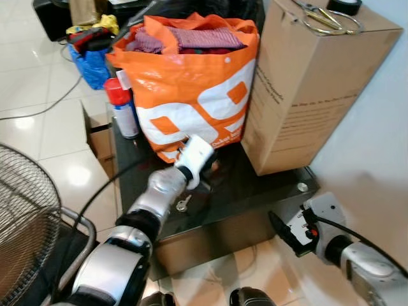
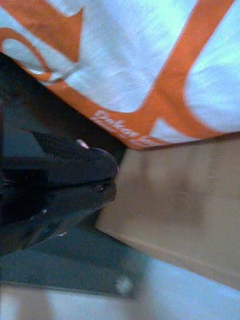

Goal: Hang keys on a hook

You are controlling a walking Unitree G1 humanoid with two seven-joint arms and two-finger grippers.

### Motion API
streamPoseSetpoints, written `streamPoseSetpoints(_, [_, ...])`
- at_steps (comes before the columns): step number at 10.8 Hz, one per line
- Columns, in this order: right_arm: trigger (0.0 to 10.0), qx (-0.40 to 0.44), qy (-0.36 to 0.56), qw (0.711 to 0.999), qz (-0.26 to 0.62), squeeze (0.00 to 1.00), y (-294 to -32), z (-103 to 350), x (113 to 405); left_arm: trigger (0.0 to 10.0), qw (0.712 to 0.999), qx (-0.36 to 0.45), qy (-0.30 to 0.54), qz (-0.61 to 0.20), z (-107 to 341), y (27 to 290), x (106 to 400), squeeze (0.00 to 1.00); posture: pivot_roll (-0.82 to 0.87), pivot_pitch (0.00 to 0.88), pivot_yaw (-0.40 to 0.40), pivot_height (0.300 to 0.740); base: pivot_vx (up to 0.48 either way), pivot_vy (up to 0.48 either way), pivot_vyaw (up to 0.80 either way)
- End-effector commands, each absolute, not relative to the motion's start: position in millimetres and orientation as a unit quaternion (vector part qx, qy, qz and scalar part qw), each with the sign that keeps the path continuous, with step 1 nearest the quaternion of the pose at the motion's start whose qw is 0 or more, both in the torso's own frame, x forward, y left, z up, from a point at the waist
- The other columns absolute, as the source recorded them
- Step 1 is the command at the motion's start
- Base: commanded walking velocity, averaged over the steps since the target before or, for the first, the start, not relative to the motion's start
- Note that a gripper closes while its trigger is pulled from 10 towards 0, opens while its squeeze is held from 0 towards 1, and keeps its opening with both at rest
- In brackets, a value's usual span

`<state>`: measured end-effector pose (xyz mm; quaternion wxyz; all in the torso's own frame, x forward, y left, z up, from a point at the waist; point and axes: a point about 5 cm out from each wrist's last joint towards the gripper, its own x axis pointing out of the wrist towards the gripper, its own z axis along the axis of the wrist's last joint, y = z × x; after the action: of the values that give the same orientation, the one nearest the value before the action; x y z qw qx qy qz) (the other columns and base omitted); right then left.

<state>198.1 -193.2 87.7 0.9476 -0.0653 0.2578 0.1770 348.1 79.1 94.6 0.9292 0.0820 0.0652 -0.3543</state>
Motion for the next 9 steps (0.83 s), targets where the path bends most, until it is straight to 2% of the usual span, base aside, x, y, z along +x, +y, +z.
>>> streamPoseSetpoints(1, [10.0,-0.056,0.241,0.955,0.165,0.00,-193.5,90.9,202.4,0.0,0.923,0.050,0.045,-0.379,104.9,85.3,348.5,0.00,-0.27,0.000,0.018,0.740,0.000,0.000,0.00])
streamPoseSetpoints(3, [10.0,-0.036,0.222,0.964,0.141,0.00,-190.5,91.0,205.2,0.0,0.896,-0.016,0.018,-0.443,124.8,95.0,343.0,0.00,-0.25,0.000,0.042,0.740,0.000,0.000,0.00])
streamPoseSetpoints(5, [10.0,-0.010,0.186,0.978,0.093,0.00,-190.5,95.4,210.4,0.0,0.853,-0.094,-0.013,-0.513,158.7,113.2,330.7,0.00,-0.22,0.000,0.058,0.740,0.000,0.000,0.00])
streamPoseSetpoints(6, [10.0,-0.005,0.179,0.980,0.085,0.00,-191.0,96.6,211.6,0.0,0.845,-0.106,-0.017,-0.524,165.1,116.3,328.1,0.00,-0.21,0.000,0.059,0.740,0.000,0.000,0.00])
streamPoseSetpoints(9, [10.0,0.024,0.150,0.987,0.048,0.00,-194.0,100.7,220.6,0.0,0.767,-0.198,-0.038,-0.610,208.1,130.9,302.9,0.00,-0.18,0.000,0.062,0.740,0.000,0.000,0.00])
